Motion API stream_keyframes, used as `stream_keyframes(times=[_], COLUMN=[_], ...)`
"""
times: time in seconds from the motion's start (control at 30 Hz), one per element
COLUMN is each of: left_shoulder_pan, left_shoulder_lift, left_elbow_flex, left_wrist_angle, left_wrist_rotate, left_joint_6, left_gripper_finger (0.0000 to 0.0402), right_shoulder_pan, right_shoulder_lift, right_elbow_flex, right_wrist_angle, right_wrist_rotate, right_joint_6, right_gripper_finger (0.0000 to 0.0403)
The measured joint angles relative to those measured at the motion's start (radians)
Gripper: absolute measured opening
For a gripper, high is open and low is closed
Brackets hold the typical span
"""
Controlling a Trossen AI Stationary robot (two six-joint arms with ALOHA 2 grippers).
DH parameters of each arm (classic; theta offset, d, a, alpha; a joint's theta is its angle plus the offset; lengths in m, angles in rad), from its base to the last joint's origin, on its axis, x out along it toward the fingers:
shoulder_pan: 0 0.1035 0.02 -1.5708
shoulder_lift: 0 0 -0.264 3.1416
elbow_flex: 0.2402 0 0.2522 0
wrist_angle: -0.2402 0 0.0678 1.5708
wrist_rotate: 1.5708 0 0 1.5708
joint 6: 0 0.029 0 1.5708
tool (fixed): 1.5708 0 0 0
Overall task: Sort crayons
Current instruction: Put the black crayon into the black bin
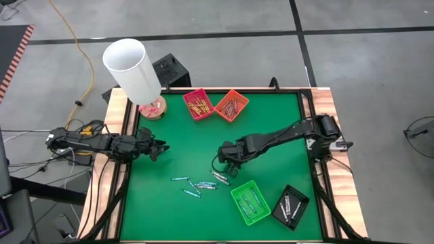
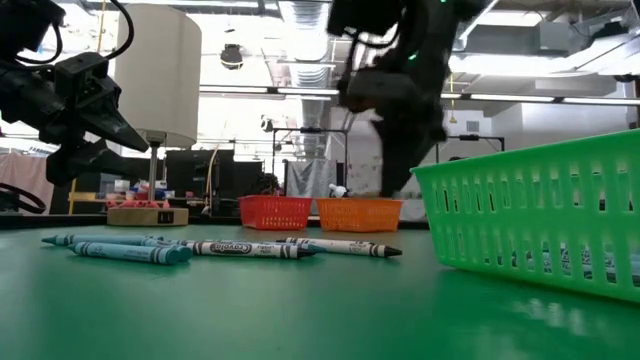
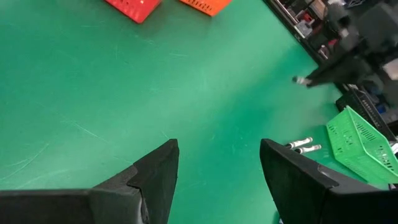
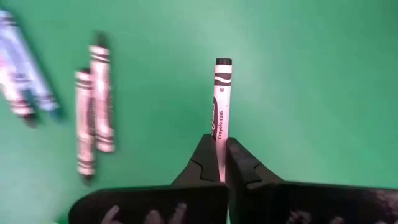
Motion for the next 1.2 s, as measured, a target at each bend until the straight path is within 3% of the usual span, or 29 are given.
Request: stream_keyframes(times=[0.4,0.67,1.2], left_shoulder_pan=[0.000,0.000,0.000], left_shoulder_lift=[0.000,0.000,0.000], left_elbow_flex=[0.000,0.000,0.000], left_wrist_angle=[0.000,0.000,0.000], left_wrist_rotate=[0.000,0.000,0.000], left_joint_6=[0.000,0.000,0.000], left_gripper_finger=[0.0215,0.0215,0.0215], right_shoulder_pan=[0.163,0.358,0.726], right_shoulder_lift=[-0.245,-0.274,-0.267], right_elbow_flex=[0.001,0.001,0.000], right_wrist_angle=[-0.423,-0.628,-0.657], right_wrist_rotate=[0.107,0.101,0.083], right_joint_6=[0.469,0.836,1.577], right_gripper_finger=[0.0002,0.0001,0.0001])
